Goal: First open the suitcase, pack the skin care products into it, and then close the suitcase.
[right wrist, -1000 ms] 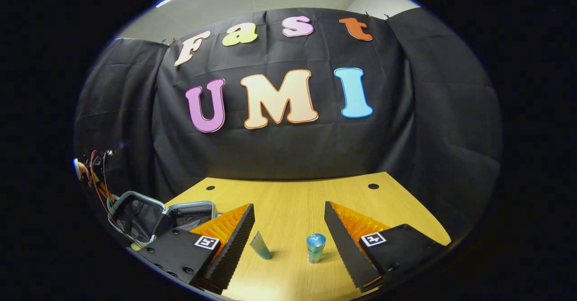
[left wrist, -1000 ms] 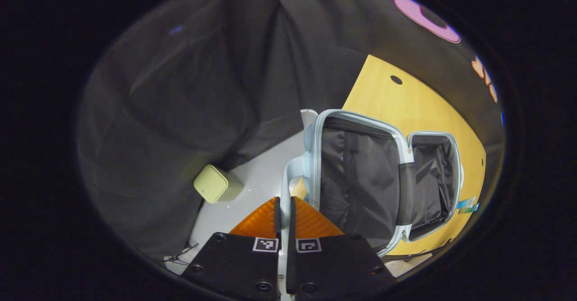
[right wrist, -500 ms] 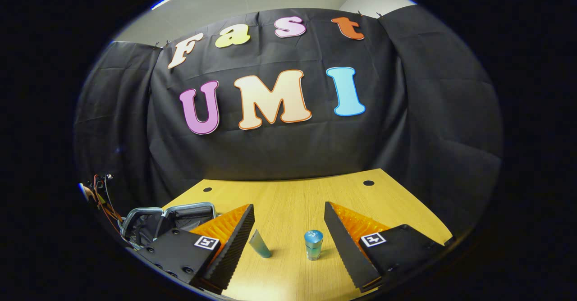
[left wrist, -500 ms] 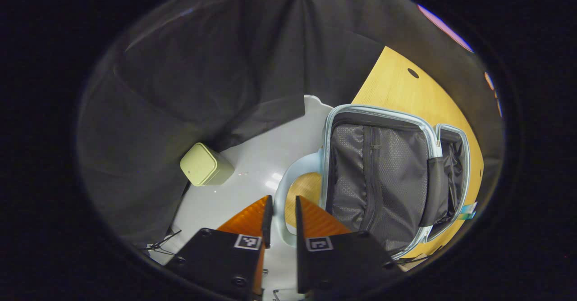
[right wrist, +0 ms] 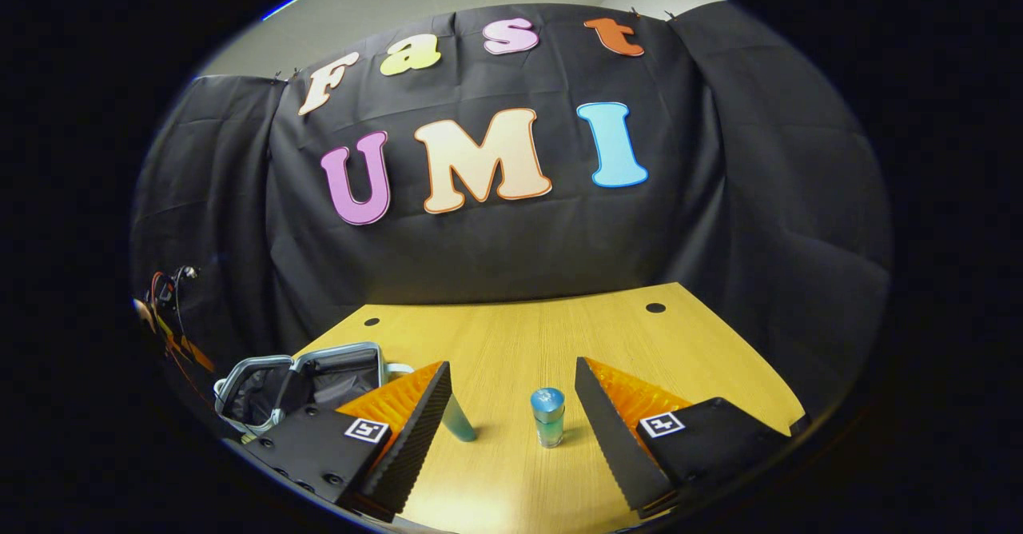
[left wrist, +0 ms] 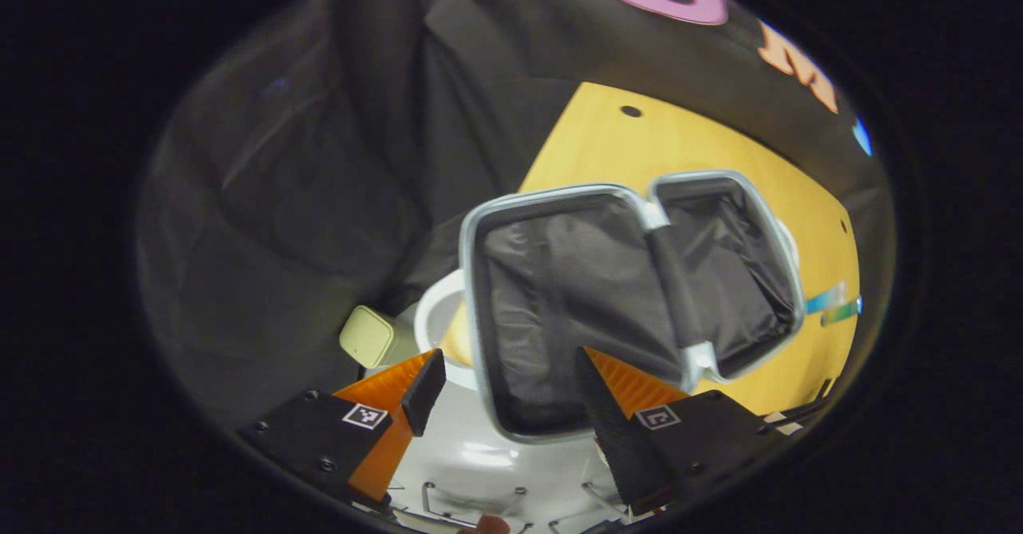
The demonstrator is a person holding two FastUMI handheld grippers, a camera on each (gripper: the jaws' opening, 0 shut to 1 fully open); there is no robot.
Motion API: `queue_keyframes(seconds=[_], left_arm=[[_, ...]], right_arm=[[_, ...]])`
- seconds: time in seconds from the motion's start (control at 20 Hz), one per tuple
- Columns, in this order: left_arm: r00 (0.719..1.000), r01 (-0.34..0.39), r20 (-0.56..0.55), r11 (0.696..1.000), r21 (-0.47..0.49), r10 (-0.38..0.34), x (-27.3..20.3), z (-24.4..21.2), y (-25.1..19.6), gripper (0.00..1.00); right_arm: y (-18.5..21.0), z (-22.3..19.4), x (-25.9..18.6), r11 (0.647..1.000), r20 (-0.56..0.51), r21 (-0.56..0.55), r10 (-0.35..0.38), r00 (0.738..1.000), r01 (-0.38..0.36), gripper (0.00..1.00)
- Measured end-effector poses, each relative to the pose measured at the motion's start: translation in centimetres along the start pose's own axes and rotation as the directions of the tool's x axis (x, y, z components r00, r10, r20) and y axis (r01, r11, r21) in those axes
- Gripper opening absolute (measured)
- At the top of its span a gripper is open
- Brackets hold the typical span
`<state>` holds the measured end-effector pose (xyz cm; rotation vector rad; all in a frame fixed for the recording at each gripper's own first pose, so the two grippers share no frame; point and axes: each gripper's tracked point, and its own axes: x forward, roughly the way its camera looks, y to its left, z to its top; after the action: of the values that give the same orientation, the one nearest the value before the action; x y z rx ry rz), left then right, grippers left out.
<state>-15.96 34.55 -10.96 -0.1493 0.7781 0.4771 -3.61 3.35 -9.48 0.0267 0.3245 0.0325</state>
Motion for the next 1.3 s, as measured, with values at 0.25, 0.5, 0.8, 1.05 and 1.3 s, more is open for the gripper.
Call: queue_keyframes(seconds=[0.25, 0.5, 0.8, 1.05, 1.3], left_arm=[[0.986, 0.161, 0.034, 0.984, 0.076, -0.164, -4.9, -2.3, -13.3, 0.97], [0.958, 0.287, -0.003, 0.953, 0.100, -0.288, -7.0, -7.6, -25.5, 0.96], [0.908, 0.354, 0.158, 0.913, 0.201, -0.387, -4.9, -7.2, -38.0, 0.96], [0.874, 0.325, 0.244, 0.879, 0.349, -0.420, -1.0, -6.1, -43.8, 0.96], [0.863, 0.314, 0.270, 0.872, 0.376, -0.427, 2.6, -3.8, -48.2, 0.96]], right_arm=[[-2.6, -0.5, -0.5, 0.999, -0.038, 0.002, 0.043, 0.998, -0.043, 0.95], [-4.6, -1.0, -0.8, 0.994, -0.076, -0.011, 0.109, 0.991, -0.110, 0.98], [-6.7, -2.9, -0.7, 0.984, -0.143, -0.017, 0.173, 0.975, -0.177, 0.98], [-8.5, -3.6, -0.1, 0.979, -0.184, -0.041, 0.188, 0.965, -0.198, 0.98], [-9.6, -5.1, 1.2, 0.982, -0.222, -0.037, 0.173, 0.960, -0.185, 0.98]])
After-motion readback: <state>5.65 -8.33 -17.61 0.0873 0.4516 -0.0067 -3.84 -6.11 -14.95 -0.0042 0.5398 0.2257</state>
